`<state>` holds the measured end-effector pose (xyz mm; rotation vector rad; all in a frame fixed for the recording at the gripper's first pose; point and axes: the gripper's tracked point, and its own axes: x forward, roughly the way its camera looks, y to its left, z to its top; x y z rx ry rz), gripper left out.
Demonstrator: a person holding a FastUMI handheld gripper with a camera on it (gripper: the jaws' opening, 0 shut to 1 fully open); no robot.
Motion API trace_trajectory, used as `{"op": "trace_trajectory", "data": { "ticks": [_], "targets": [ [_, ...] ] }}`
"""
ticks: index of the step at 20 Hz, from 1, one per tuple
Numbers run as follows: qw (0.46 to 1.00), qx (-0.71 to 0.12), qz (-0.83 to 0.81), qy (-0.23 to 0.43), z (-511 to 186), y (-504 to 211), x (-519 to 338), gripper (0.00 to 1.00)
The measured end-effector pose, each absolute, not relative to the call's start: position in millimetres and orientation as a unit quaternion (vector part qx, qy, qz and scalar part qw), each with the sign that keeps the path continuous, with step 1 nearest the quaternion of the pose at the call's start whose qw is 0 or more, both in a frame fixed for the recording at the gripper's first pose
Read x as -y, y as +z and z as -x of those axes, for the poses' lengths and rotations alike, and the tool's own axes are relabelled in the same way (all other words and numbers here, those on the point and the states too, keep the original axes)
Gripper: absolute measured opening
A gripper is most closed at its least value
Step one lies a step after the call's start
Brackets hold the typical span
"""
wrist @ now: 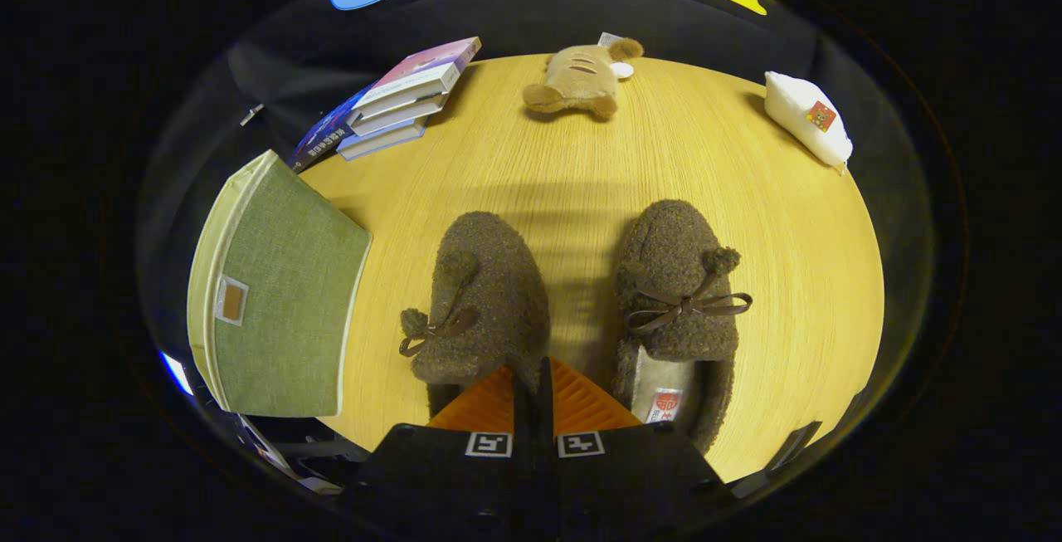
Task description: Open the storage box then place both shoes into the box .Put the left shoe in first, then the right shoe, with the right side of both shoes facing outward in a uniform manner.
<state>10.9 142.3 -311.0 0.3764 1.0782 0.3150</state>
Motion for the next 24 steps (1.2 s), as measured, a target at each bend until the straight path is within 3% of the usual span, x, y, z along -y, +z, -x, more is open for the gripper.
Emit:
{"op": "trace_trajectory", "data": {
  "ticks": [13, 24],
  "targets": [
    [0.85, -0.428, -0.265, 0.156, -11.5, -163.8, -183.4, 0.05],
    [0.791, -0.442, -0.372, 0.202, -8.6, -84.6, -315.2, 0.05]
  ]
}}
